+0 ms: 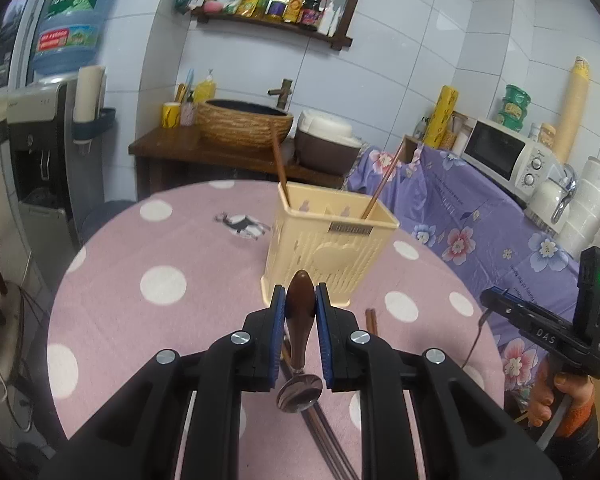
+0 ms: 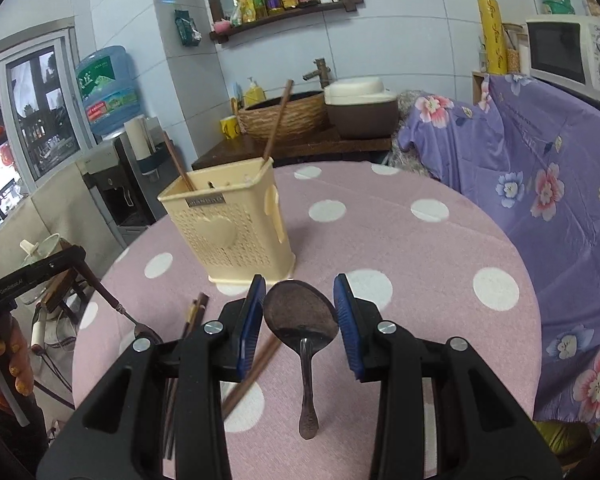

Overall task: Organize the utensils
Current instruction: 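Lower the wooden-handled spoon into the beige holder with the left tool while the right tool lowers the silver spoon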

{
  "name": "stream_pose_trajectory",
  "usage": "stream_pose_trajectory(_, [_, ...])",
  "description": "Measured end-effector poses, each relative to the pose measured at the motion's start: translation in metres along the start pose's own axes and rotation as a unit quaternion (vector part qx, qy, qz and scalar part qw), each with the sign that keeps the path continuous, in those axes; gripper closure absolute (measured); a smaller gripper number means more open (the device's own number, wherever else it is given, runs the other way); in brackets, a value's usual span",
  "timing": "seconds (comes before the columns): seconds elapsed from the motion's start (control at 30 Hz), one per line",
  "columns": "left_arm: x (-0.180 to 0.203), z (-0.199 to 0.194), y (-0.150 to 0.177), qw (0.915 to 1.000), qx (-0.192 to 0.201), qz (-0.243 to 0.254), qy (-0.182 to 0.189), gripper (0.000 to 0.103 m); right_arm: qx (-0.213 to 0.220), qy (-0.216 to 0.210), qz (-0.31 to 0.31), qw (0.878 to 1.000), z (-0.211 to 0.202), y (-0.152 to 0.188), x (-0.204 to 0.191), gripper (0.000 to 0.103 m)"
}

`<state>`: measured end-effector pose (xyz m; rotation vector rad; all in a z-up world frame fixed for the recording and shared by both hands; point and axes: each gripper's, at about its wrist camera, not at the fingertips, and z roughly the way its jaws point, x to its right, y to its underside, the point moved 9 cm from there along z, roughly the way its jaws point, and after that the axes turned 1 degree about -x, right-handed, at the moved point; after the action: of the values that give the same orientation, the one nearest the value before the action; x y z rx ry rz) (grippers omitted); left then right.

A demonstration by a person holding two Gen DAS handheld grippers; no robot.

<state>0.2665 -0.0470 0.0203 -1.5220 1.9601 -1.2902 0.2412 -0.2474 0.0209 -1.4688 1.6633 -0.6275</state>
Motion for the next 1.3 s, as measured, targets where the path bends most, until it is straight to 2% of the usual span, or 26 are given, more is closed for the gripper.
stream_pose_trajectory(0.13, [0.015,-0.011,-0.05,0.999,0.04,0.018,0.004,0.087,0.049,-0.007,-0.013,0.999,-0.004,-0.049,-0.022,0.067])
stream_pose_trajectory(0.33, [0.032,-0.013,-0.145,0.994,0.105,0.028,-0.011,0.087,0.142,-0.007,-0.024,0.99,-0.008,-0.154,-0.061,0.067])
stream_pose_trajectory(0.43, [0.038,0.007,-0.178,0.9929,0.114,0.025,-0.023,0.087,0.161,-0.001,-0.016,0.987,0.009,-0.195,-0.075,0.067])
stream_pose_trajectory(0.5, [0.04,0.025,-0.184,0.993,0.111,0.026,-0.031,0.087,0.169,0.001,-0.011,0.986,0.022,-0.207,-0.081,0.067])
stream_pose_trajectory(0.63, [0.036,0.059,-0.166,0.9957,0.083,0.021,-0.037,0.087,0.166,0.017,-0.02,0.986,0.056,-0.198,-0.086,0.067])
stream_pose_trajectory(0.83, [0.019,0.095,-0.12,0.9985,0.04,0.003,-0.036,0.087,0.125,0.033,-0.016,0.991,0.108,-0.144,-0.074,0.067])
stream_pose_trajectory(1.1, [0.008,0.115,-0.085,0.9989,0.007,-0.001,-0.046,0.087,0.1,0.041,-0.022,0.994,0.13,-0.101,-0.07,0.067])
stream_pose_trajectory(1.3, [0.005,0.12,-0.078,0.9988,0.003,-0.001,-0.048,0.087,0.109,0.05,-0.046,0.992,0.13,-0.09,-0.072,0.067])
